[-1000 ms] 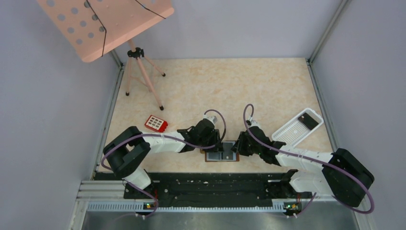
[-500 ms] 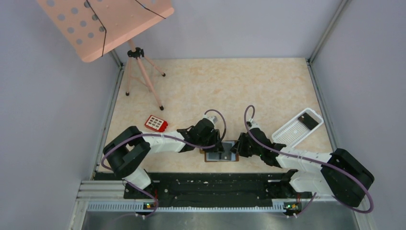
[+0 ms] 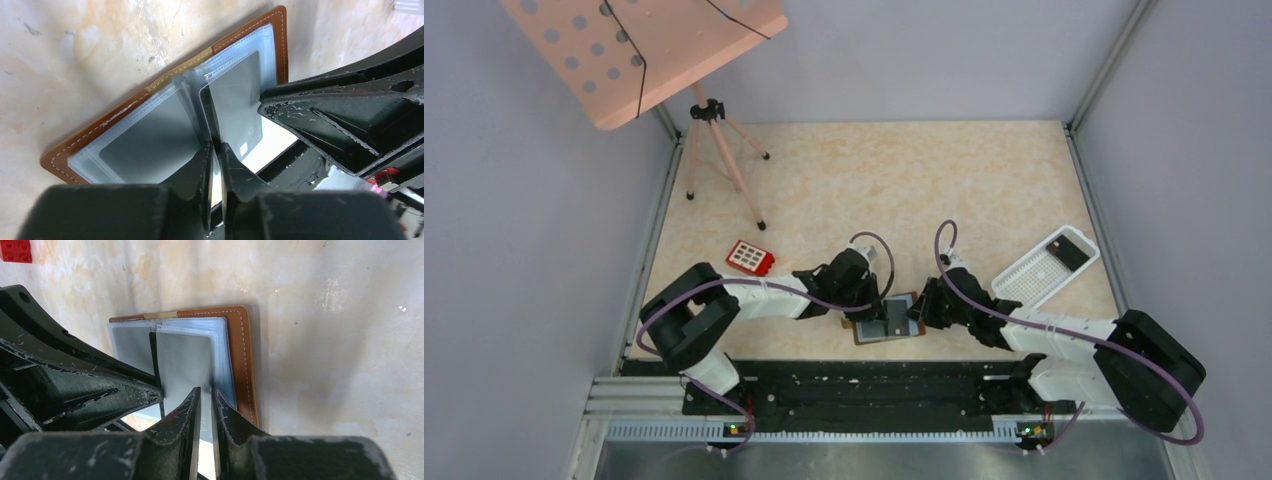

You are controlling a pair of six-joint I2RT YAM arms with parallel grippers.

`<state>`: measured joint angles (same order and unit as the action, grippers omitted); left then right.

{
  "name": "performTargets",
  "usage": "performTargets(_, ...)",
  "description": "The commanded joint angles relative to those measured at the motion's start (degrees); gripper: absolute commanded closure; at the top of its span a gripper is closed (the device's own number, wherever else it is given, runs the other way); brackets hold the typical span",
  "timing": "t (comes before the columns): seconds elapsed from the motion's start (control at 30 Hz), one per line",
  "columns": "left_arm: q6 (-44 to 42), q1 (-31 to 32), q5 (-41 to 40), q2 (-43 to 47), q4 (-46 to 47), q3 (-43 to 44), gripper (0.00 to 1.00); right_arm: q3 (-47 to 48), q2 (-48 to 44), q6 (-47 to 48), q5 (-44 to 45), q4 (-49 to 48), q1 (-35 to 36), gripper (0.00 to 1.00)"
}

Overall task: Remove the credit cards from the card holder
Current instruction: Remove the credit card from the card holder.

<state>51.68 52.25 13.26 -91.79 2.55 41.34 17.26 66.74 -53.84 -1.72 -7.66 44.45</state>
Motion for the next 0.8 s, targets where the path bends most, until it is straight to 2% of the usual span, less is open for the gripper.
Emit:
performTargets(0.0, 2.3, 0.2, 4.3, 1.0, 4.6, -0.5, 0.9, -1.4, 0.5, 0.5, 1.3, 2.9, -0.3, 0.86)
performTargets(0.07, 3.7, -0.2, 5.8, 1.0, 5.4, -0.7, 1.0, -1.5, 0.5, 0.6, 1.4, 3.1, -0.3, 0.87)
performTargets(0.27, 9.0, -2.3, 7.7, 4.3, 10.8, -4.9, 1.0, -1.6, 0.6, 1.5, 4.0, 4.7, -0.3, 0.87)
performTargets(0.77, 5.4, -5.4, 3.9, 8.9, 6.0, -9.1, 1.0, 2.1, -3.5, 4.2, 4.4, 9.3, -1.1, 0.85)
